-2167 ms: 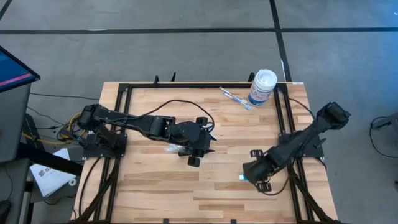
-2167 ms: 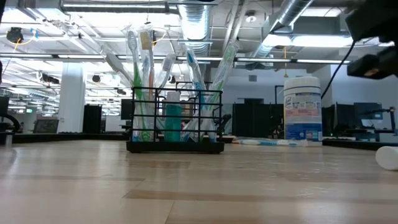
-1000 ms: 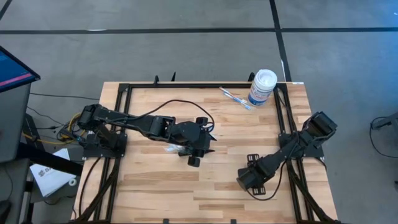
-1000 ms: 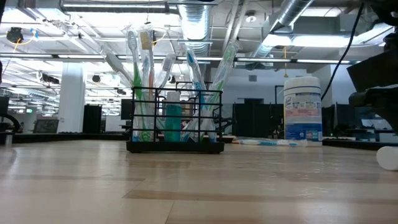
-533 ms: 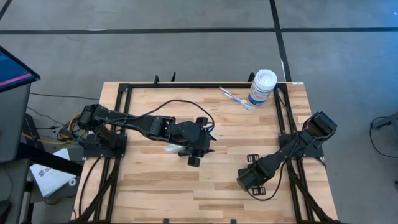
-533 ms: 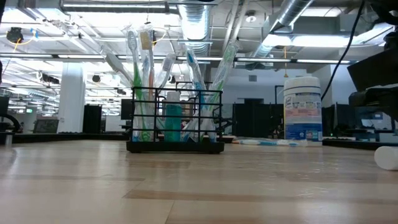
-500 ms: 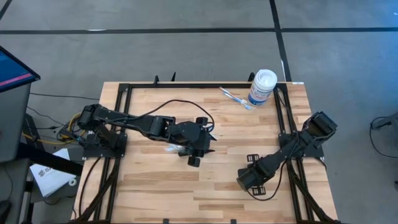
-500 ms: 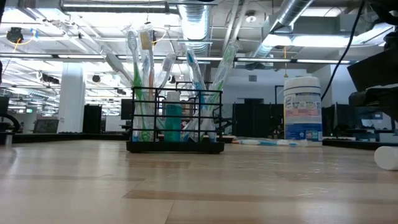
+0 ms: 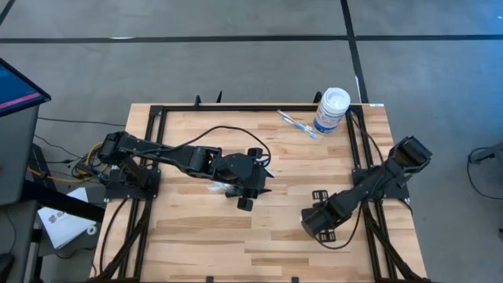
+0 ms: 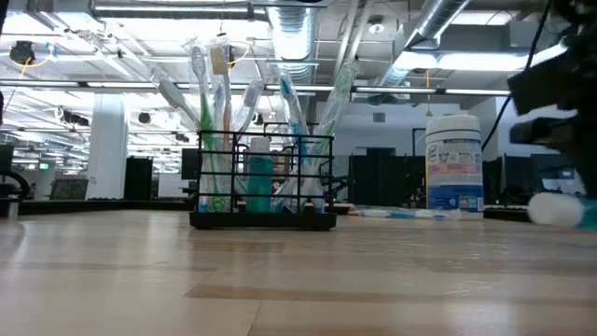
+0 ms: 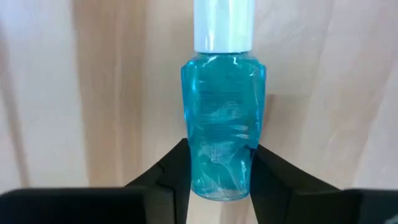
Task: Pick & Place toothbrushing station
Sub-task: Put the blue mouthwash into the wire organizer
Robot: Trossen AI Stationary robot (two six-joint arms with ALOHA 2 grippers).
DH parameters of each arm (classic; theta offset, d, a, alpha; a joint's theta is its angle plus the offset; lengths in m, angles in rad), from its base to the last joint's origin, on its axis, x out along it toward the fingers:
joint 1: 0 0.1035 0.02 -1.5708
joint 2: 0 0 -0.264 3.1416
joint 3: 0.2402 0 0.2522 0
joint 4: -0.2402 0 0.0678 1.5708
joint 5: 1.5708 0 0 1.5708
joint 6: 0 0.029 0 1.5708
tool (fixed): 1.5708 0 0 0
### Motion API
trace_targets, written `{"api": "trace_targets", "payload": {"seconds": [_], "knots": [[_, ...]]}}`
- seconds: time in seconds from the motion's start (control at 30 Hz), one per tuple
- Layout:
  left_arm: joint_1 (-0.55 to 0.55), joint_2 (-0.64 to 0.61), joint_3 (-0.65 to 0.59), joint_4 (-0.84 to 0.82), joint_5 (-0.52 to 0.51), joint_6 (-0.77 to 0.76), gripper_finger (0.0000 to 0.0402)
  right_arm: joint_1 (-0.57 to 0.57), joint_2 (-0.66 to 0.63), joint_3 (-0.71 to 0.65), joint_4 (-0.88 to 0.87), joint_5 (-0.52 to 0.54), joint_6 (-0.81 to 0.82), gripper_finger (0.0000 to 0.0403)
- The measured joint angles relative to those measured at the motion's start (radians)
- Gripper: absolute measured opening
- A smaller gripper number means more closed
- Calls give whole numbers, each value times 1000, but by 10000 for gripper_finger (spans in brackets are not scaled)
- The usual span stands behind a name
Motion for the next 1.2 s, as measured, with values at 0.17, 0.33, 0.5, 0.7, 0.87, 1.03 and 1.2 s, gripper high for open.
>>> {"api": "trace_targets", "payload": {"seconds": [0.17, 0.33, 0.5, 0.7, 0.87, 1.03, 1.2], "knots": [[0, 0, 0, 0, 0, 0, 182, -1, -48, 1, -24, 28, 0, 122], [0, 0, 0, 0, 1, 0, 182, -9, -110, 2, -47, 64, 0, 118], [0, 0, 0, 0, 2, 0, 182, -39, -176, 2, -47, 89, -11, 122], [0, 0, 0, 0, 2, 0, 182, -102, -258, 3, -30, 88, -87, 120], [0, 0, 0, 0, 2, 0, 182, -166, -320, 3, 26, 79, -150, 122], [0, 0, 0, 1, 0, 0, 182, -222, -368, 3, 95, 65, -205, 120], [0, 0, 0, 5, 0, 0, 182, -270, -390, 4, 197, 36, -251, 122]]}}
